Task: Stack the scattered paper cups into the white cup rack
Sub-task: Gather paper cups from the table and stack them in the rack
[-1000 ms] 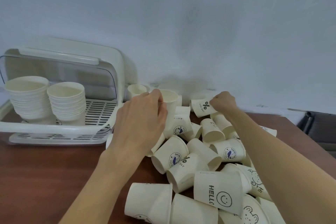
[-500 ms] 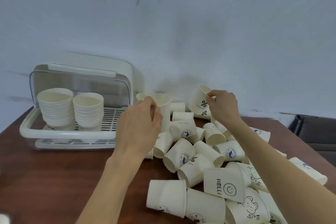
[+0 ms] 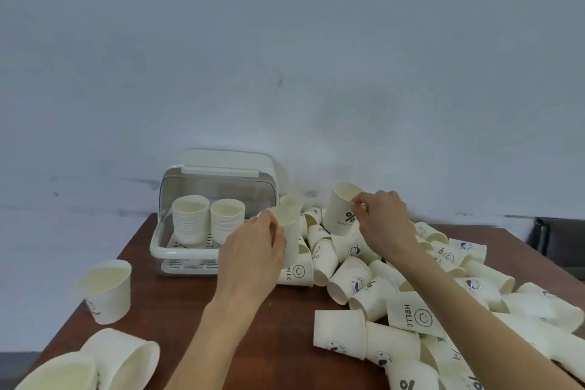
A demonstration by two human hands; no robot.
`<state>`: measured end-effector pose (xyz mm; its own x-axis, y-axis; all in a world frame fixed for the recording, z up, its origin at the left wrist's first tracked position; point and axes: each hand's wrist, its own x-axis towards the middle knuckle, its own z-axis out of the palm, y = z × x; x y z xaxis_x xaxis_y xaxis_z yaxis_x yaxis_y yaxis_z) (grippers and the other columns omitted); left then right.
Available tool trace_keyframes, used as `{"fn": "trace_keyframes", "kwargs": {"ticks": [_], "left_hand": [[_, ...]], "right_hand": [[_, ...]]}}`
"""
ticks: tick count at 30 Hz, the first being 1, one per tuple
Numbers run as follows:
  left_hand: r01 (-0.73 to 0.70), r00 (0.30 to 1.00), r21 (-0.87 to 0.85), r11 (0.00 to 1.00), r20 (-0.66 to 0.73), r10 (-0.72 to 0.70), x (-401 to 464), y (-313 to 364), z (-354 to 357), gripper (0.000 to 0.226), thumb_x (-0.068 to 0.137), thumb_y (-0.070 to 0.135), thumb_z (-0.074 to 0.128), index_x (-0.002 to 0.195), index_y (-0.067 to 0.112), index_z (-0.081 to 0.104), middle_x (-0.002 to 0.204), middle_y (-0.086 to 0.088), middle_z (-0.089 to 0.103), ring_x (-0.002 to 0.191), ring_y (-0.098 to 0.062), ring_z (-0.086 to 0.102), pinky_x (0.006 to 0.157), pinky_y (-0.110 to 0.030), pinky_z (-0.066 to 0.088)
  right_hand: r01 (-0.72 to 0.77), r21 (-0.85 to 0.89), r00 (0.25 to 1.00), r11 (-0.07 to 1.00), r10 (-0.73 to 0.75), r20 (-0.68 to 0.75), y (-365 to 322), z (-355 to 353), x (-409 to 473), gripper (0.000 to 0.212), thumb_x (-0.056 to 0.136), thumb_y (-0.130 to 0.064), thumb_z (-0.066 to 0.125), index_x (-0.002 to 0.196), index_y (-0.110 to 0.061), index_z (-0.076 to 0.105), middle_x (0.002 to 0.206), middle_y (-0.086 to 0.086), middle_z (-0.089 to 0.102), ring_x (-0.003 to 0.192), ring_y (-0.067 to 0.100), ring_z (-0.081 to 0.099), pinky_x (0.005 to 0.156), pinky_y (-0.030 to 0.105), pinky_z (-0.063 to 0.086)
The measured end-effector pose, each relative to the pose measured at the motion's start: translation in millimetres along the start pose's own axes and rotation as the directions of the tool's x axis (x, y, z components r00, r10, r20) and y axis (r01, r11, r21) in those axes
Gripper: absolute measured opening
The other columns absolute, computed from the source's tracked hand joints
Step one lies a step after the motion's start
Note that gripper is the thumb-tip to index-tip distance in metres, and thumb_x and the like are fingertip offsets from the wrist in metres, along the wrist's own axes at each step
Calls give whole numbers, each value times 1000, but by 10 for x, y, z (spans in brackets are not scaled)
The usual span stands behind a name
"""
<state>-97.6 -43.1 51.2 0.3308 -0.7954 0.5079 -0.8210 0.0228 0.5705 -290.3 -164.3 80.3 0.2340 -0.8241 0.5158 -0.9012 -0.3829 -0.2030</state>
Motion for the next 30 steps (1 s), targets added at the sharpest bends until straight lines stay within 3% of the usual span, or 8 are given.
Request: {"fn": "trace_keyframes", "kwargs": {"ticks": [10, 20, 30], "left_hand": [[52, 998, 65, 997, -38, -50, -432, -163, -540, 15, 96, 36, 43, 91, 25, 53, 89, 8, 64, 83, -15, 60, 69, -39, 50], [94, 995, 123, 988, -36, -90, -483, -368, -801, 13, 97, 36, 42, 91, 27, 50, 93, 8, 65, 84, -17, 61, 64, -31, 41], [130, 990, 180, 975, -74, -118, -302, -699, -858, 20, 99, 32, 38, 92, 21, 54, 84, 3, 64, 79, -23, 59, 69, -41, 50]], "right_hand": [[123, 67, 991, 990, -126, 44, -625, -285, -594, 28, 100, -22, 44, 118, -18, 65, 95, 9, 64, 97, 27, 49, 89, 35, 36], [139, 149, 984, 979, -153, 88, -921, -124, -745, 25, 98, -24, 46, 114, -20, 66, 98, 5, 64, 98, 24, 46, 86, 34, 38], [191, 200, 975, 961, -210, 76, -1403, 200, -299, 29, 97, -23, 47, 115, -20, 69, 99, 6, 69, 101, 26, 48, 85, 38, 44]]}}
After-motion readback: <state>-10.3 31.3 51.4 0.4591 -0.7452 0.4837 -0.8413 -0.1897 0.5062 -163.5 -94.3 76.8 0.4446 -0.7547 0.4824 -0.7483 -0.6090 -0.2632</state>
